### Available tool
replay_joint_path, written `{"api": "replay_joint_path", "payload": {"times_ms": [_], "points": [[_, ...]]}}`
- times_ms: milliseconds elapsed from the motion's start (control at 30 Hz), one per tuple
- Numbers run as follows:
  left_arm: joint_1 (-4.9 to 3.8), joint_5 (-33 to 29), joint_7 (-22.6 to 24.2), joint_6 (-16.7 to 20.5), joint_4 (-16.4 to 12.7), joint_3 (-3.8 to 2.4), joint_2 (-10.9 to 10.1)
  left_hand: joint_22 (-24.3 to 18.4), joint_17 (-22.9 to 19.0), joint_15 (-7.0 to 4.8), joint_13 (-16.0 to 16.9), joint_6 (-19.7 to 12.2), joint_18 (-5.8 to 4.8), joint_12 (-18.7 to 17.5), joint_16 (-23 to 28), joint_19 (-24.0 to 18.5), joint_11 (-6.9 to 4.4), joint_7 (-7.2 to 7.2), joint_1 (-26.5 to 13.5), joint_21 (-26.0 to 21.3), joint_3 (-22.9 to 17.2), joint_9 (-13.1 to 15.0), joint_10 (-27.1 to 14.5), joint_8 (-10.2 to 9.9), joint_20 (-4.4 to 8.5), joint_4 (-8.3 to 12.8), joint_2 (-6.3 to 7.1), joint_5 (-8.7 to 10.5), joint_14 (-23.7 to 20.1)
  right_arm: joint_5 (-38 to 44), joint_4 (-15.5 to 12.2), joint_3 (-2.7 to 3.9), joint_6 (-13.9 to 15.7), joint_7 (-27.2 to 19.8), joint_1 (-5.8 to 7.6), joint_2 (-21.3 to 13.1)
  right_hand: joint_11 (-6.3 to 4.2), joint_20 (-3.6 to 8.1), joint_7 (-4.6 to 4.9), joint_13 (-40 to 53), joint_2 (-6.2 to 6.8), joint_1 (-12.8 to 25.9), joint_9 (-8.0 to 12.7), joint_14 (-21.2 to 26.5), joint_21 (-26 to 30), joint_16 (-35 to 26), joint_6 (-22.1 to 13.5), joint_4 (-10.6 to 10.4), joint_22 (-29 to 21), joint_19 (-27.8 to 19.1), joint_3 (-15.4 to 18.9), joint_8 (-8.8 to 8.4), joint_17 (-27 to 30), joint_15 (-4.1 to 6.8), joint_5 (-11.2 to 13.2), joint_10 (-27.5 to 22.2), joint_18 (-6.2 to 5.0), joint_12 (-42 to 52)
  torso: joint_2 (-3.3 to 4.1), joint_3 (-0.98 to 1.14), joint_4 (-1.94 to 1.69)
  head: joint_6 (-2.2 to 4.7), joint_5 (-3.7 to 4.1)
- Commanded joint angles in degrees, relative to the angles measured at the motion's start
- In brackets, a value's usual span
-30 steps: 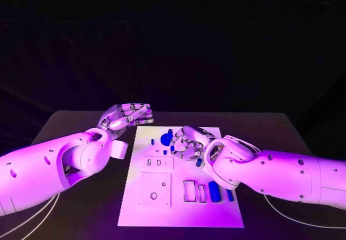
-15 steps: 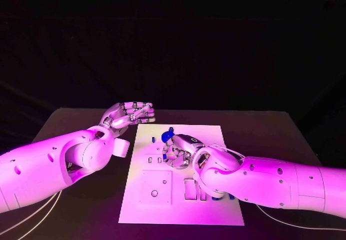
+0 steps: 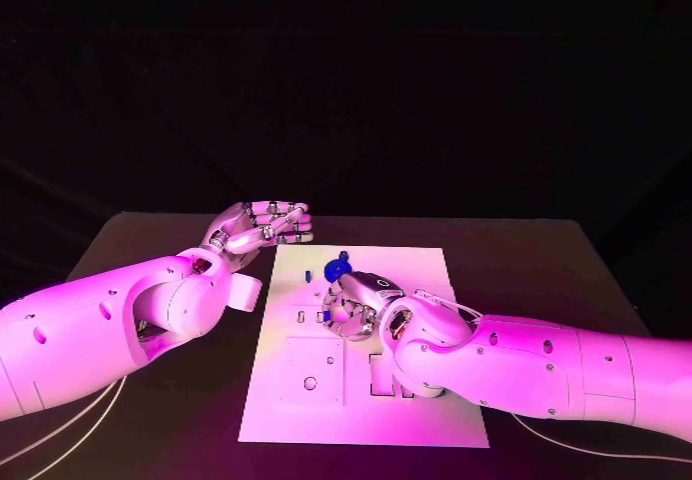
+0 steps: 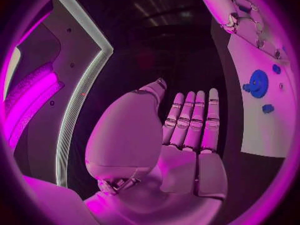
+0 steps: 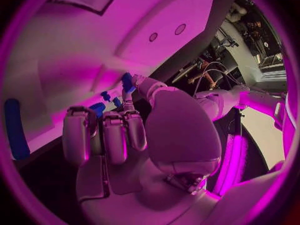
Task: Assemble the parts on the task board
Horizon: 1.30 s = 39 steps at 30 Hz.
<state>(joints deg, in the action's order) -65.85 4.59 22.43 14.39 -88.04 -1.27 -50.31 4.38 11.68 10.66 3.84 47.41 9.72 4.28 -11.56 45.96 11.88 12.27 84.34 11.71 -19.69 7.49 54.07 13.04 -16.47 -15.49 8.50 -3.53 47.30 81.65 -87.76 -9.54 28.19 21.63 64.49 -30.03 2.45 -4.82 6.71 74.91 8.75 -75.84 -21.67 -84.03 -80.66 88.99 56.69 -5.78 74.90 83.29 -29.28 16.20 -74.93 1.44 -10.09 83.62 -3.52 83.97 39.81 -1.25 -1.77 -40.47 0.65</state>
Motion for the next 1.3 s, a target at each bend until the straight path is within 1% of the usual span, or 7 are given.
{"api": "replay_joint_path", "payload": {"times_ms": [33,300,400,867,1000,1067,1300], "points": [[-0.06,0.37,0.24,-1.15,-0.09,-0.02,0.12,-0.01,0.05,-0.23,0.05,-0.24,0.51,-0.27,-0.32,-0.09,0.29,2.55,0.37,-0.03,0.27,-0.08,0.02,-0.13,0.04,-0.04,0.01,0.18,0.17,1.9,0.18,-0.03,-0.91,0.68,-0.11,0.08,-0.37,0.34,-0.13,6.59,0.07,0.63,-1.76,-5.27,0.15,0.2,0.18,-0.32,5.78,0.0,0.01,1.51,-11.68,0.29,-0.27,-0.12,0.67,-0.36,0.0,0.0,-0.08,-0.01,0.05],[-0.06,0.41,0.25,-1.01,-0.17,-0.01,-0.03,0.0,0.07,-0.23,0.06,-0.25,0.51,-0.27,-0.36,-0.08,0.29,2.55,0.35,-0.02,0.3,-0.08,0.02,-0.13,0.03,-0.05,0.04,0.18,0.18,2.4,0.51,-0.08,-0.17,0.75,-0.16,0.11,-0.32,0.34,-0.04,6.04,0.58,1.16,-1.78,-5.19,0.62,0.11,-0.24,-0.34,5.37,-0.29,0.15,1.55,-11.32,0.27,-0.01,-0.55,0.55,-0.81,-0.04,0.06,-0.04,-0.09,0.06],[-0.06,0.42,0.23,-0.98,-0.19,0.0,-0.09,-0.01,0.08,-0.23,0.06,-0.25,0.5,-0.27,-0.37,-0.1,0.29,2.55,0.35,-0.02,0.31,-0.09,0.02,-0.14,0.03,-0.05,0.05,0.18,0.17,2.44,0.54,-0.08,-0.01,0.63,-0.17,0.19,-0.05,0.25,0.32,5.51,1.19,1.72,-1.61,-5.13,1.07,0.04,-1.29,-0.42,5.01,-0.55,0.23,1.21,-11.06,0.1,0.27,-1.04,0.45,-1.28,-0.04,0.1,0.03,-0.03,0.01],[-0.06,0.45,0.13,-1.05,-0.2,0.01,-0.15,-0.01,0.08,-0.23,0.06,-0.25,0.5,-0.27,-0.37,-0.1,0.29,2.55,0.35,-0.02,0.31,-0.09,0.02,-0.14,0.03,-0.05,0.05,0.18,0.17,1.83,1.22,-0.1,-0.64,0.77,-0.17,0.53,0.4,-0.1,0.79,4.53,2.36,3.0,-1.4,-5.04,1.75,-0.09,-2.3,-0.92,4.52,-0.9,0.69,1.04,-10.65,-0.3,1.7,-1.91,0.3,-2.13,-0.09,0.08,0.02,-0.08,0.06],[-0.06,0.45,0.11,-1.09,-0.18,0.02,-0.17,-0.01,0.08,-0.23,0.06,-0.25,0.5,-0.27,-0.37,-0.1,0.29,2.55,0.35,-0.02,0.31,-0.09,0.02,-0.14,0.03,-0.05,0.05,0.18,0.17,1.53,1.28,-0.1,-0.91,0.42,-0.17,0.6,0.6,-0.23,1.05,4.06,2.82,3.2,-1.2,-5.01,1.95,-0.14,-3.03,-1.0,4.4,-0.99,0.85,0.71,-10.51,-0.46,1.93,-2.32,0.27,-2.52,-0.1,0.07,0.03,-0.05,0.07],[-0.06,0.45,0.09,-1.12,-0.17,0.02,-0.17,-0.01,0.08,-0.23,0.06,-0.25,0.5,-0.27,-0.37,-0.1,0.29,2.55,0.35,-0.02,0.31,-0.09,0.02,-0.14,0.03,-0.05,0.05,0.18,0.17,1.4,1.25,-0.11,-1.01,0.22,-0.17,0.63,0.95,-0.45,1.46,2.25,3.13,3.27,-0.84,-4.94,2.49,-0.22,-4.16,-1.11,3.97,-1.31,0.88,0.08,-10.24,-0.74,2.11,-3.82,0.14,-4.02,-0.09,0.06,0.03,-0.02,0.03],[-0.05,0.55,-0.01,-1.15,-0.15,0.03,-0.2,-0.03,0.11,-0.21,0.05,-0.27,0.47,-0.27,-0.4,-0.16,0.29,2.55,0.3,-0.05,0.38,-0.1,0.01,-0.14,0.02,-0.08,0.1,0.18,0.1,1.09,1.05,-0.11,-1.4,-0.39,-0.17,0.68,1.55,-0.91,2.14,-0.07,3.96,3.14,-0.17,-4.79,3.67,-0.42,-5.93,-1.08,3.03,-2.0,1.08,-1.06,-9.6,-1.26,2.28,-5.74,-0.13,-6.01,-0.08,0.05,0.0,0.01,-0.05]]}}
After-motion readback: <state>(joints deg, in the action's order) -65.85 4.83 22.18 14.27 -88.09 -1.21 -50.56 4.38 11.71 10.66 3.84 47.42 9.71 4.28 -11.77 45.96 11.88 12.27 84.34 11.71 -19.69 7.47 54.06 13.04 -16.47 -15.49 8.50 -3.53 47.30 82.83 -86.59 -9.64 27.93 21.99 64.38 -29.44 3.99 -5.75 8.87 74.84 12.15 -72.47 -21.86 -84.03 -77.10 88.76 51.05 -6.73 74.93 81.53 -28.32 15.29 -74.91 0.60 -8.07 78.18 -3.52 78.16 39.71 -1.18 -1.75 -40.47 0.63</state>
